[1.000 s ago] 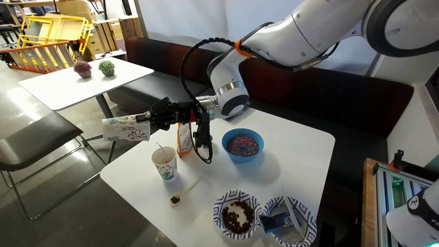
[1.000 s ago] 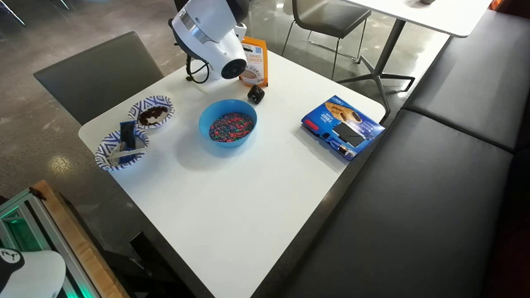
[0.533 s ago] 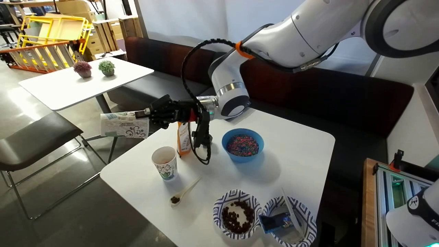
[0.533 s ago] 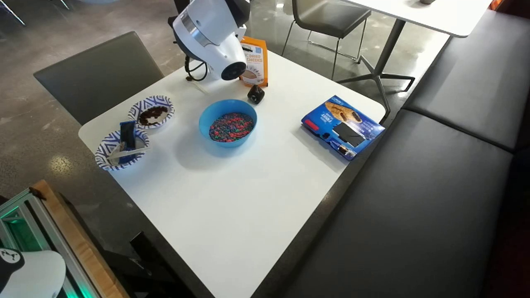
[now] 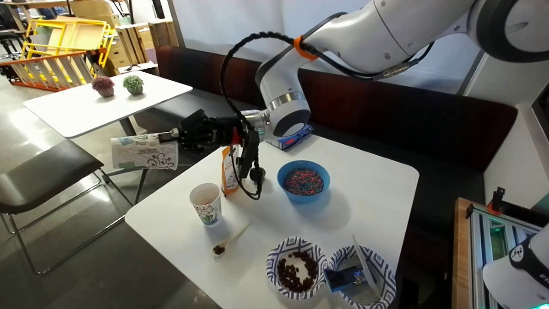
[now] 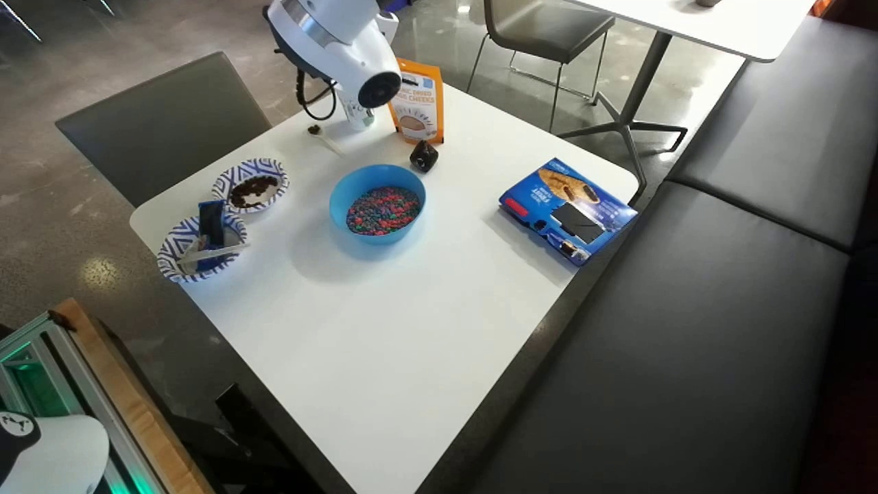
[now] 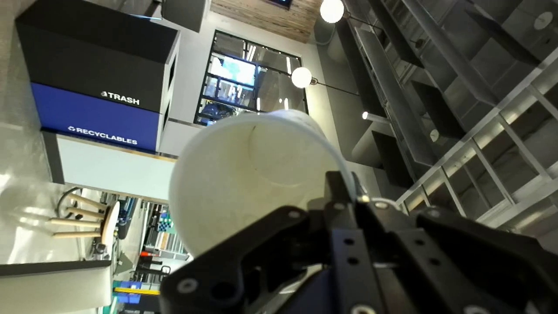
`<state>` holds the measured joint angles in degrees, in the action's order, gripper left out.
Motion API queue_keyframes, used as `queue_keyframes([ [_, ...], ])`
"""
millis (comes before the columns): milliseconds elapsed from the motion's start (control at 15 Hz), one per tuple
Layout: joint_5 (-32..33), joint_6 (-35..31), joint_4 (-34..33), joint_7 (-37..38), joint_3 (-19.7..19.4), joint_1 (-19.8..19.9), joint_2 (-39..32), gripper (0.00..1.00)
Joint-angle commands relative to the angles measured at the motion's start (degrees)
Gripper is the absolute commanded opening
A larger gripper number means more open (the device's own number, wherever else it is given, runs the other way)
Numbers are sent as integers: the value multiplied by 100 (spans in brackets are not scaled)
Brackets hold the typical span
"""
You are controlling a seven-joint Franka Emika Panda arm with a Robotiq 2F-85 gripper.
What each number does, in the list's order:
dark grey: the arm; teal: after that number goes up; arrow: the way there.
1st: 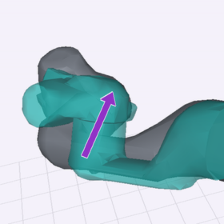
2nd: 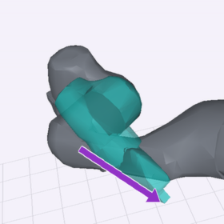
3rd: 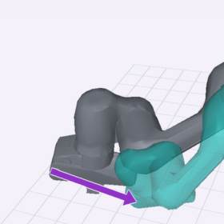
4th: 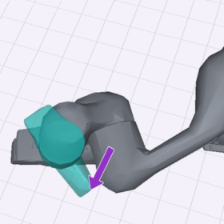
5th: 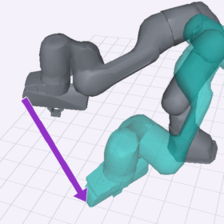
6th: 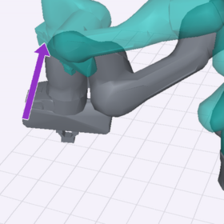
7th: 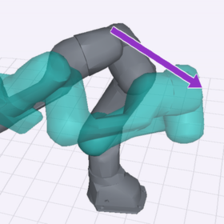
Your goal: Pour the contents from the right cup to the left cup
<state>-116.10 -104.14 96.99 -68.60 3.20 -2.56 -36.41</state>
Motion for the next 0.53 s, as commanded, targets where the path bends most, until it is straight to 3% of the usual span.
queue_keyframes([
  [0,605,-931,515,204,-240,-458,955,1],
  [467,2656,-2411,905,814,-196,-716,2054,1],
])
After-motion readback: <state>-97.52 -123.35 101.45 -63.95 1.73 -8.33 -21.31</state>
